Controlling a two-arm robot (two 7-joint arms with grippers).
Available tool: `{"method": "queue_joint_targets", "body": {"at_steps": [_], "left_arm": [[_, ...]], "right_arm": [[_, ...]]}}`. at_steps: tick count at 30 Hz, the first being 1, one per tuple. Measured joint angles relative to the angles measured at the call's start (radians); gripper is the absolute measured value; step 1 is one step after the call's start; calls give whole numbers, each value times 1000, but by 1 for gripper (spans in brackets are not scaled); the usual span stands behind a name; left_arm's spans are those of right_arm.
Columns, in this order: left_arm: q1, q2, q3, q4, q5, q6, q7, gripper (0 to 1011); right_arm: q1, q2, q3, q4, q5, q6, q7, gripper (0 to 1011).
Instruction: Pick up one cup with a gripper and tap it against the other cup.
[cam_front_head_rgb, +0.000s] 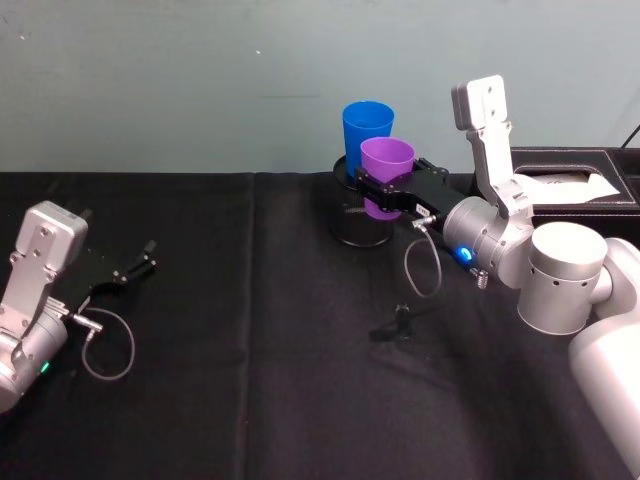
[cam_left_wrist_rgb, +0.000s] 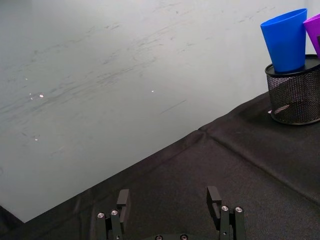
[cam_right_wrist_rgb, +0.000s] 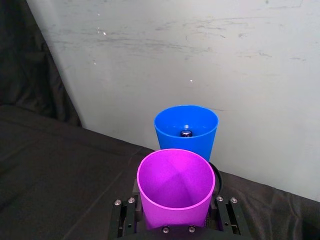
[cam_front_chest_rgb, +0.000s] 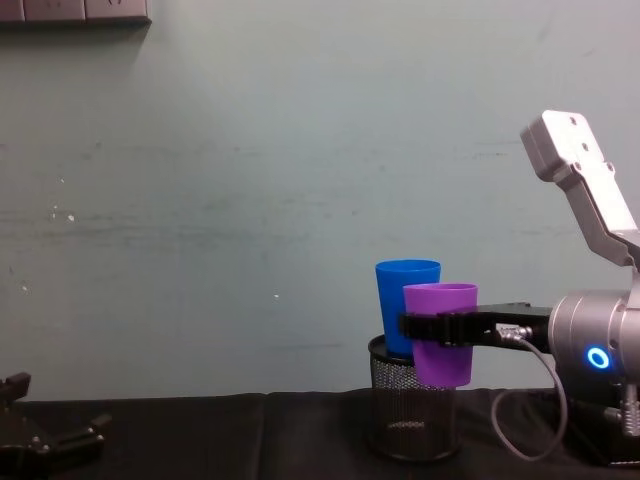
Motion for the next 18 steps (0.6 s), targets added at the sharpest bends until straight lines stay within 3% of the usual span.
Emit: {"method": "queue_joint_targets", "body": {"at_steps": [18], "left_arm": [[0, 0, 0, 0, 0, 0, 0, 1000]], "right_arm": [[0, 0, 0, 0, 0, 0, 0, 715]]}}
